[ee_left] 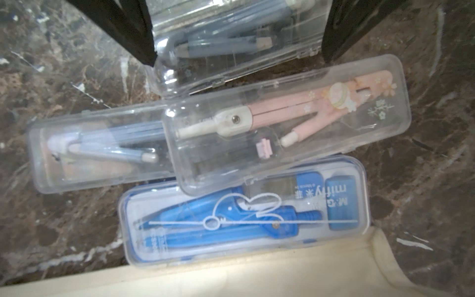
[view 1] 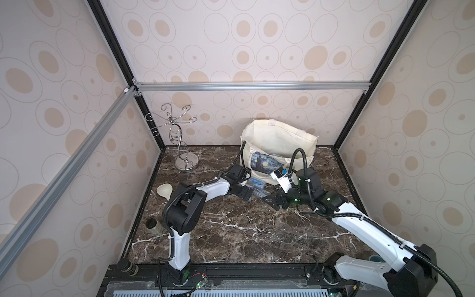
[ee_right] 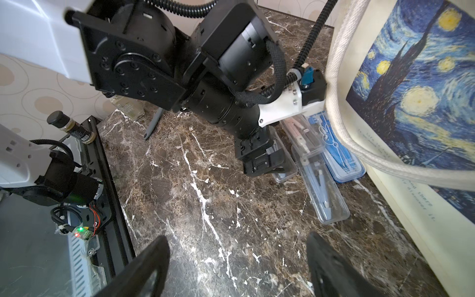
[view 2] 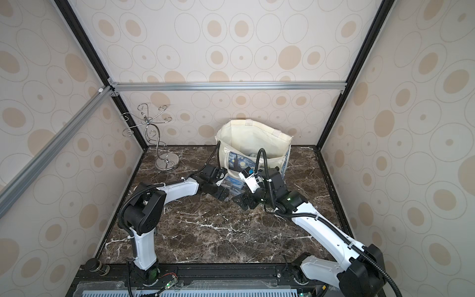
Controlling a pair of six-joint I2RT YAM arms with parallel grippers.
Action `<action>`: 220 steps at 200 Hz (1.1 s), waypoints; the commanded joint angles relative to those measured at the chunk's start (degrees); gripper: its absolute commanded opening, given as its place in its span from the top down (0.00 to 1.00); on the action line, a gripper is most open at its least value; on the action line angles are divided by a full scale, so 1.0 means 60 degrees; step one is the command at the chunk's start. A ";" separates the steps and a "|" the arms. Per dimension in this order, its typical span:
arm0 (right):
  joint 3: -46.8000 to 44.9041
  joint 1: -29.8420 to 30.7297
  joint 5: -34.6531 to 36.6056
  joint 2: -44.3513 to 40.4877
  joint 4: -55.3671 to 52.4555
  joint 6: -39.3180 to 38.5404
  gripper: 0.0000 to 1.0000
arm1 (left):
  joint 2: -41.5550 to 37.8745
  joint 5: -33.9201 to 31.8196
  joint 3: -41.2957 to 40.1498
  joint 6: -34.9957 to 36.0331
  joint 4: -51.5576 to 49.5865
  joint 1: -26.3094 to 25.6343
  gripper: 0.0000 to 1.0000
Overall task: Put the compass set into the canvas bag
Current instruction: Adjust the compass set at the center of the board.
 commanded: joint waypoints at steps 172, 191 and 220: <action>-0.0196 0.0049 -0.0304 0.0148 0.0674 0.0353 0.15 | -0.3223 -0.0464 -0.2770 0.3082 0.0393 0.0033 0.00; -0.0196 0.0051 -0.0375 0.0166 0.0725 0.0399 0.15 | -0.3933 -0.0568 -0.3574 0.4647 0.0838 0.0011 0.00; -0.0255 0.0067 -0.0483 0.0158 0.0894 0.0469 0.15 | -0.4785 -0.0401 -0.4451 0.7175 0.0970 0.0007 0.00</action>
